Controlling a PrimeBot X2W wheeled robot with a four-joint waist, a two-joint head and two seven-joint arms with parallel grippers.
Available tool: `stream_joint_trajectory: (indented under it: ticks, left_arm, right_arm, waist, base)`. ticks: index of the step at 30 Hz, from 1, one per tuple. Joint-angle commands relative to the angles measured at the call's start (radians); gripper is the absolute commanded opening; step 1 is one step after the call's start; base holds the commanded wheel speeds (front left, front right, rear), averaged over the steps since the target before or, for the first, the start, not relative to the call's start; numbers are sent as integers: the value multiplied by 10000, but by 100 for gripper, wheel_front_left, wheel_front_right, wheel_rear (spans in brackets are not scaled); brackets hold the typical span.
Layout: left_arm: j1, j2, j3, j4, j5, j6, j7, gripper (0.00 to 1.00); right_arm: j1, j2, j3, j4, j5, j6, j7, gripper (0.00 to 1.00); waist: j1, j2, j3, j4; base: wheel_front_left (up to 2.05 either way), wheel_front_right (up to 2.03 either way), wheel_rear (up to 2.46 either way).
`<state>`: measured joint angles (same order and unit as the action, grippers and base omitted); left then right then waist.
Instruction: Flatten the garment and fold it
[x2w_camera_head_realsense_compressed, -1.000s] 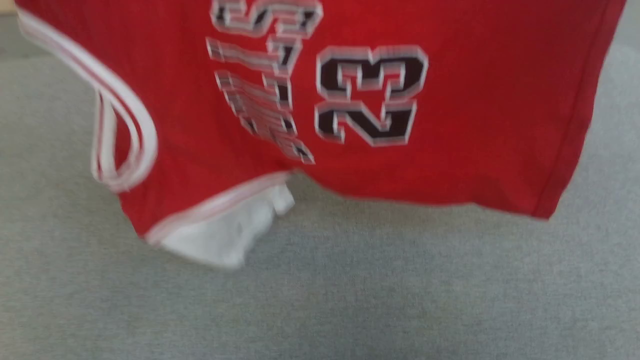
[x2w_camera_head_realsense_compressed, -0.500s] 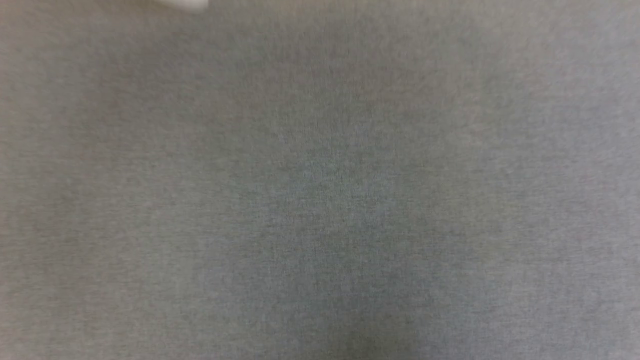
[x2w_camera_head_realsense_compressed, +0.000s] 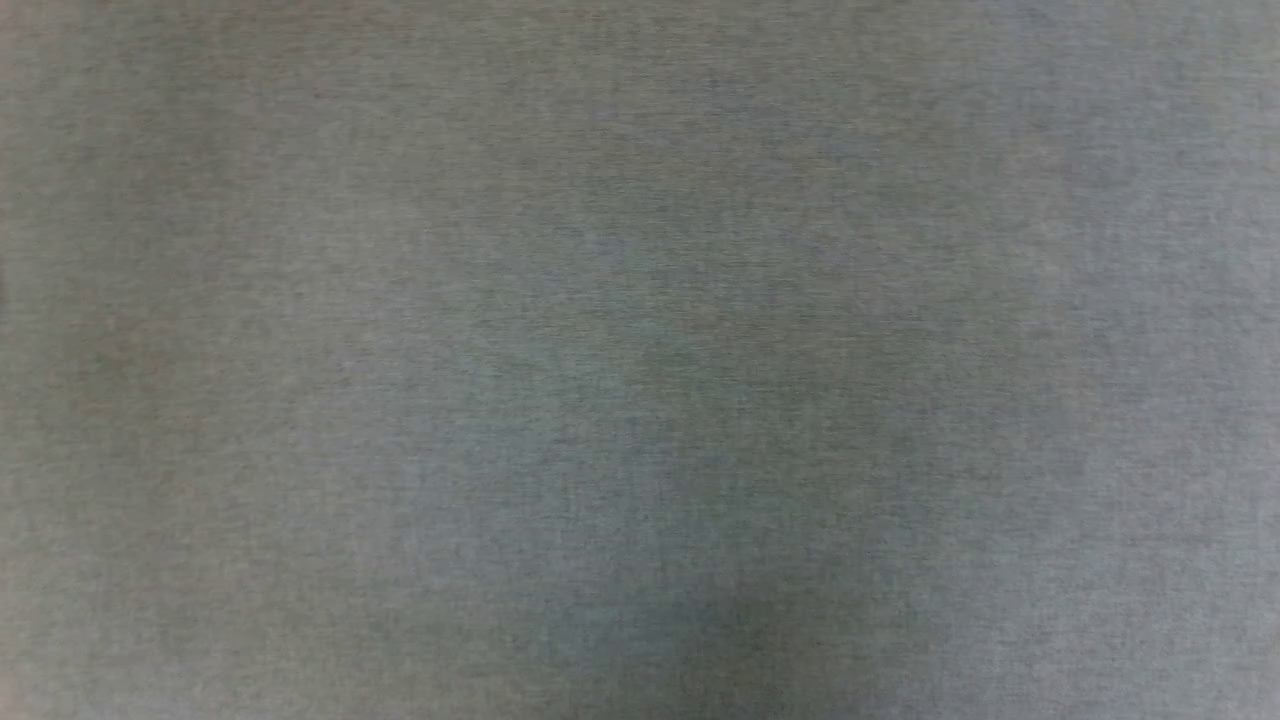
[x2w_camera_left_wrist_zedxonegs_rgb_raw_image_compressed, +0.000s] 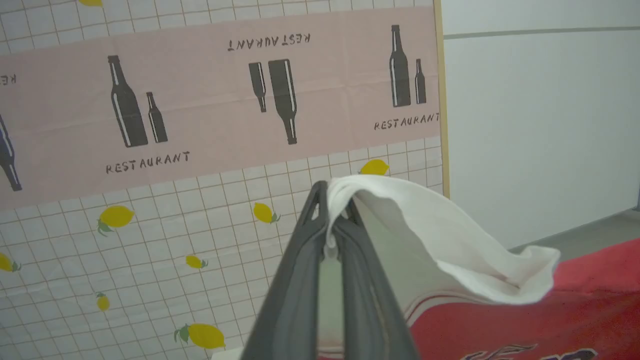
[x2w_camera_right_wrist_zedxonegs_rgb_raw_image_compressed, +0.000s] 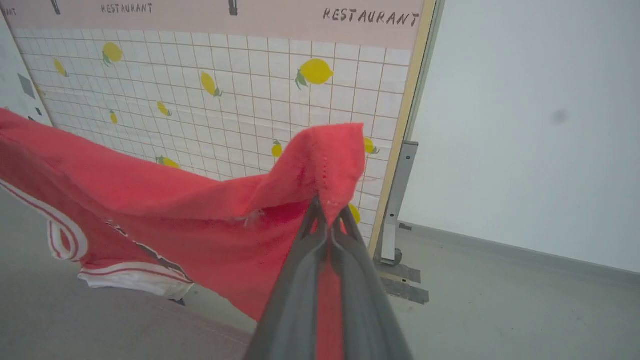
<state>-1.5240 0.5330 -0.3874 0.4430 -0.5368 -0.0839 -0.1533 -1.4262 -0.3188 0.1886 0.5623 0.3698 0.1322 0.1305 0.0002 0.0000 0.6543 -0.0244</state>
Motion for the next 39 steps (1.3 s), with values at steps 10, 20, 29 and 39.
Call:
stream_joint_trajectory:
  ticks: [10,20,29,39]
  left_arm:
    - [5376,-361,-600,-420,-416,620,-750,0]
    - [9980,528,-1048,-1619,-1178,1140,207,0]
    - [13075,1965,-1030,-3687,-2174,1755,1835,0]
    - [15461,2819,-1255,-5589,-3514,2060,3299,0]
  right_arm:
    - [3124,35,1473,589,709,-15,-945,0]
    - [6277,-614,2998,-207,2268,-15,-1297,0]
    - [8619,-1582,3584,-1187,3603,-15,-991,0]
    - [11081,-2710,3751,-2520,5042,-15,563,0]
  waist:
    - [-2,0,-1469,429]
    - [-2,0,-3413,747]
    - [-2,0,-4640,910]
    - [-2,0,-5759,907]
  base:
    - [0,0,0]
    - [0,0,0]
    - [0,0,0]
    - [0,0,0]
